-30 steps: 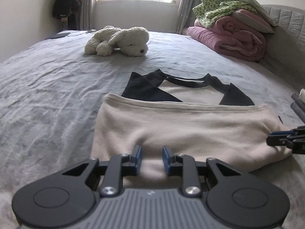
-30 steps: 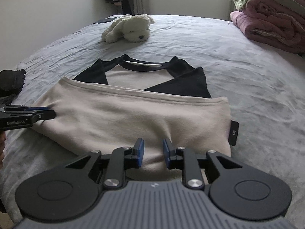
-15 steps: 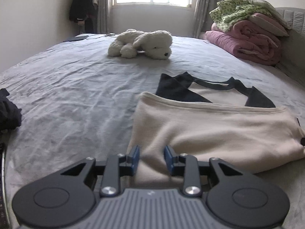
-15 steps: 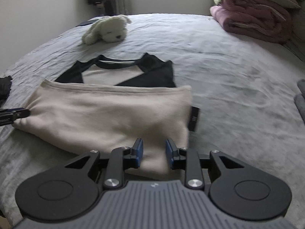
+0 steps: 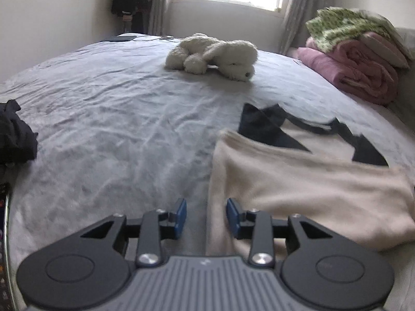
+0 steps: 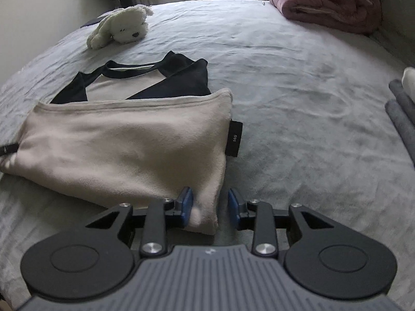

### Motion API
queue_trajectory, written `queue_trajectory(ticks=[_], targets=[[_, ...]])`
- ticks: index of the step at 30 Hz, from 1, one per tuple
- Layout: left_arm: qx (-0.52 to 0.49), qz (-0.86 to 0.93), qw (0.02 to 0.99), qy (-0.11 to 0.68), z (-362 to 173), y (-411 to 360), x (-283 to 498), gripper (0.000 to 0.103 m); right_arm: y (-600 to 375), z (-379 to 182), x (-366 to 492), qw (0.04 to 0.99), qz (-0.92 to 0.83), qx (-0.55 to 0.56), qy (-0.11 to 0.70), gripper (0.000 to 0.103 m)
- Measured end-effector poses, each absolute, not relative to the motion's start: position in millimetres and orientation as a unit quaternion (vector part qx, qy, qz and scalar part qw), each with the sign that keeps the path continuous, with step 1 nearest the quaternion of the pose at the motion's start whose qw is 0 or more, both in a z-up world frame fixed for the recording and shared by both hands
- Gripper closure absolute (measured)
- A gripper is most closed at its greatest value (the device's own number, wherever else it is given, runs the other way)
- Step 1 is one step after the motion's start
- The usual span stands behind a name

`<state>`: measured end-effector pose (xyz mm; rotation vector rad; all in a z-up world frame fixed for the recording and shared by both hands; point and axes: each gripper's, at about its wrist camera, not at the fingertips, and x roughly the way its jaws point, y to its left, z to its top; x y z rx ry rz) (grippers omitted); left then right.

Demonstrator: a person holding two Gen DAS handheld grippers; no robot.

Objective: Fold clothes
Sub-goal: 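Move both open grippers to the black sleeve side of the shirt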

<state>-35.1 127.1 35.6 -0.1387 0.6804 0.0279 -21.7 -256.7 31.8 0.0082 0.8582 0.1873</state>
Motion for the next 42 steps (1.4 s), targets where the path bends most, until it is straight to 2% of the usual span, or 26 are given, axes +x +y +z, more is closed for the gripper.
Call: queue_trajectory(ticks=[5,16,19,25,33,42], targets=[[-0.113,0.026,0.931,0.347,43.4,142.4,-15.5,0.068,-264.1,40.3,-16.5,0.914,0.070,0.006,0.399,0.068],[-0.082,0.004,0.941,0.329,55.5,118.2,19.1,0.068,-256.8,58.1,6.9,0.934,0.081,0.034,0.346,0.068],[-0.057,-0.016,0.946,0.319,58.0,103.2,23.4,0.067,-236.2,55.8,12.9,0.935,0.114,0.011,0.336,0.068],[-0.035,-0.020,0.941,0.337,45.4,91.4,39.2,0.067,-219.2,40.4,31.0,0.929,0.121,-0.011,0.349,0.068],[-0.044,-0.007,0.936,0.348,38.3,98.4,56.9,0.063,-229.0,33.2,50.3,0.929,0.097,0.019,0.357,0.068],[-0.072,0.006,0.930,0.361,38.1,105.0,88.0,0.065,-244.6,30.0,74.3,0.925,0.099,0.072,0.359,0.068]])
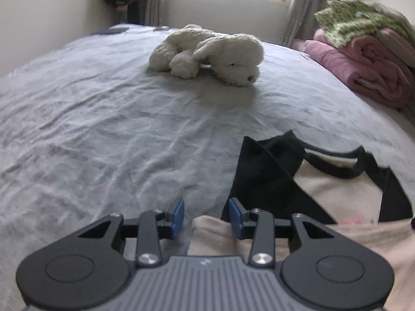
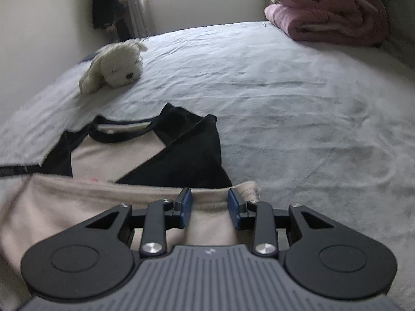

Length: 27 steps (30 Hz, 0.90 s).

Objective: Fold clothes
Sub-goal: 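Move both open grippers to the black sleeve side of the shirt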

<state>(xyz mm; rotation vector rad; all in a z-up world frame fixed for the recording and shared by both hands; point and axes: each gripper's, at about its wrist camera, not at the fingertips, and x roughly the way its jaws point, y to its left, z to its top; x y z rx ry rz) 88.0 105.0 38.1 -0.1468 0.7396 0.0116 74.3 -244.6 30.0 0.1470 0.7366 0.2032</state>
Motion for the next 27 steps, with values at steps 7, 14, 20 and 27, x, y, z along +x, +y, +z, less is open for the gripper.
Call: queue_trajectory(ticks=[7,14,20,27], targets=[[-0.062,-0.019,0.939,0.337,50.0,92.0,103.7,0.072,-247.4,25.8,100.9,0.921,0.095,0.088,0.366,0.079],[-0.016,-0.052,0.937,0.345,41.6,76.6,139.8,0.075,-243.6,24.2,119.9,0.923,0.097,0.076,0.365,0.087],[-0.020,-0.042,0.932,0.361,31.4,92.1,162.0,0.073,-245.5,20.4,146.6,0.919,0.099,0.078,0.374,0.087],[-0.044,-0.033,0.931,0.362,32.1,108.1,173.6,0.074,-253.1,19.6,178.1,0.911,0.105,0.113,0.383,0.082]])
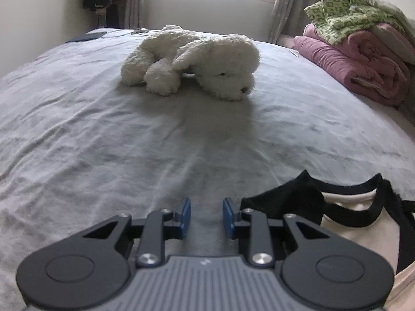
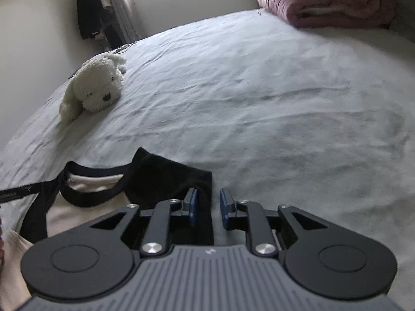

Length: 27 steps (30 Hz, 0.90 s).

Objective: Fold clothes
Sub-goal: 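Move both open grippers to the black sleeve side of the shirt, then close both grippers on the black sleeve edge of the shirt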

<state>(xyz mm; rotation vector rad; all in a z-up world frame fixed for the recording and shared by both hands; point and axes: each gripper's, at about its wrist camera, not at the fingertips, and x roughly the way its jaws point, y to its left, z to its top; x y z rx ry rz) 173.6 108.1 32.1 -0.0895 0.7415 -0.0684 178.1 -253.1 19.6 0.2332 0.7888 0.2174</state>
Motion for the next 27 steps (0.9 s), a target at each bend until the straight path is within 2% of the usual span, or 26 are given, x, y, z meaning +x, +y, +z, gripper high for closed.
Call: queue_trajectory(ticks=[4,8,10,11,13,23,27], targets=[[-0.052,-0.028,0.931,0.362,36.7,116.7,175.6,0.075,-255.3,20.3,194.0,0.903,0.114,0.116,0.398,0.083],[-0.102,-0.041,0.927,0.360,45.3,133.4,175.8,0.075,-259.0,25.2,198.5,0.908,0.089,0.098,0.398,0.084],[-0.126,-0.061,0.923,0.360,48.2,138.5,175.8,0.075,-264.0,27.6,196.5,0.910,0.079,0.101,0.394,0.074],[-0.136,-0.071,0.919,0.363,47.9,139.8,176.3,0.074,-268.3,27.4,194.4,0.907,0.089,0.114,0.395,0.074],[-0.154,-0.090,0.911,0.373,45.2,141.0,178.0,0.066,-274.8,26.8,190.9,0.901,0.110,0.135,0.396,0.074],[-0.183,-0.156,0.891,0.385,32.9,131.2,180.0,0.060,-280.9,17.5,199.6,0.872,0.193,0.193,0.407,0.073],[-0.184,-0.172,0.886,0.390,26.4,124.8,180.7,0.060,-277.6,14.3,203.6,0.871,0.204,0.178,0.410,0.075]])
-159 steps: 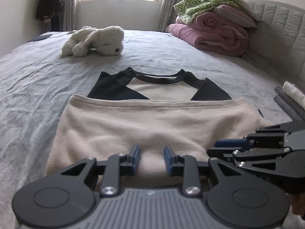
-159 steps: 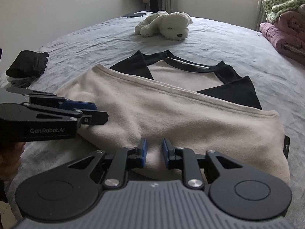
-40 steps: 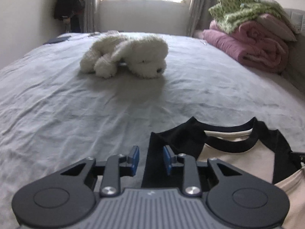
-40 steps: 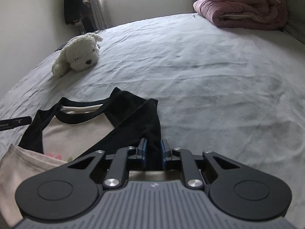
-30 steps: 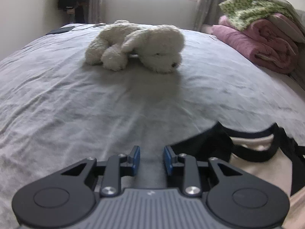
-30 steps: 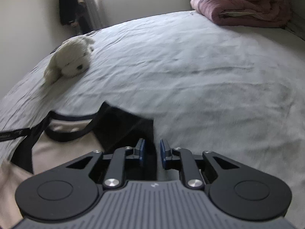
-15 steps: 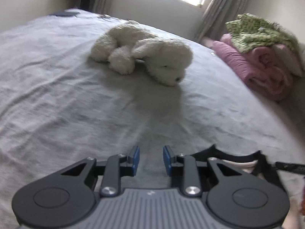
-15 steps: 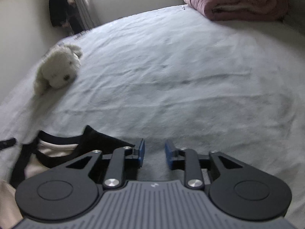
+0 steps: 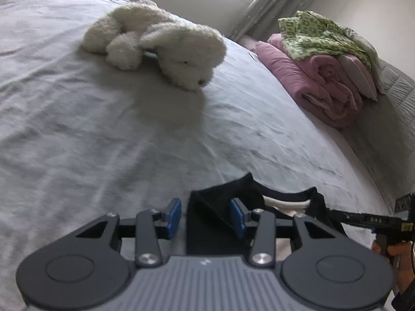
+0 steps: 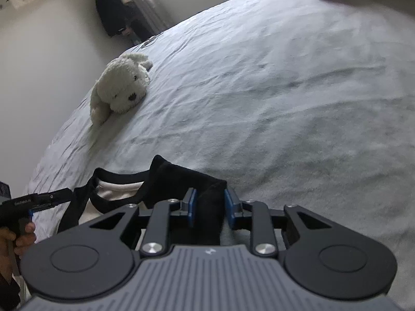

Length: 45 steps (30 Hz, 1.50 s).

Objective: Fold clothes
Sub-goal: 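Close both grippers on the black sleeve edge of the shirt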

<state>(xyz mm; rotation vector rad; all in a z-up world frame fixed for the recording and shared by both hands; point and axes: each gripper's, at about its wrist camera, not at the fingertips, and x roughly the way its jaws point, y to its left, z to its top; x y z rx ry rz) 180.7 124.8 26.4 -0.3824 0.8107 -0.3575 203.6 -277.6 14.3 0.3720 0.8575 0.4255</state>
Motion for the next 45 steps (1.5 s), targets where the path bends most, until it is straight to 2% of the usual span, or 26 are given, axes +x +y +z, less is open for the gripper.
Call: queue_trajectory(ticks=[2,3,4,5,7,10,20,31,36,41,45], targets=[[-0.175,-0.171,0.889,0.387,24.7,121.0,179.8,0.063,-273.2,16.0,203.4,0.874,0.205,0.159,0.410,0.075],[-0.169,-0.171,0.891,0.384,24.7,119.1,179.3,0.068,-270.8,16.9,203.1,0.876,0.206,0.149,0.410,0.077],[-0.164,-0.169,0.892,0.385,24.7,117.6,179.3,0.091,-268.1,18.0,202.9,0.879,0.203,0.137,0.409,0.083],[-0.161,-0.167,0.892,0.388,24.7,116.4,179.7,0.099,-266.4,18.6,202.4,0.881,0.200,0.128,0.409,0.087],[-0.165,-0.166,0.892,0.386,26.2,117.0,178.8,0.099,-265.1,20.6,200.0,0.886,0.195,0.122,0.403,0.094],[-0.166,-0.171,0.898,0.371,32.9,118.5,174.3,0.099,-263.5,26.7,192.1,0.896,0.195,0.111,0.383,0.095],[-0.178,-0.172,0.908,0.339,47.4,125.6,162.7,0.099,-268.9,53.4,170.0,0.916,0.187,0.102,0.341,0.096],[-0.193,-0.156,0.908,0.337,44.2,131.6,163.4,0.099,-268.8,54.9,167.1,0.921,0.173,0.095,0.337,0.096],[-0.191,-0.179,0.912,0.316,55.9,132.2,153.0,0.099,-264.2,65.8,156.1,0.928,0.184,0.095,0.310,0.096],[-0.173,-0.240,0.915,0.276,69.7,137.9,124.7,0.099,-267.7,85.0,120.3,0.937,0.198,0.078,0.275,0.096],[-0.119,-0.302,0.914,0.244,86.9,141.4,87.4,0.099,-274.5,96.5,71.3,0.937,0.237,0.063,0.250,0.096]])
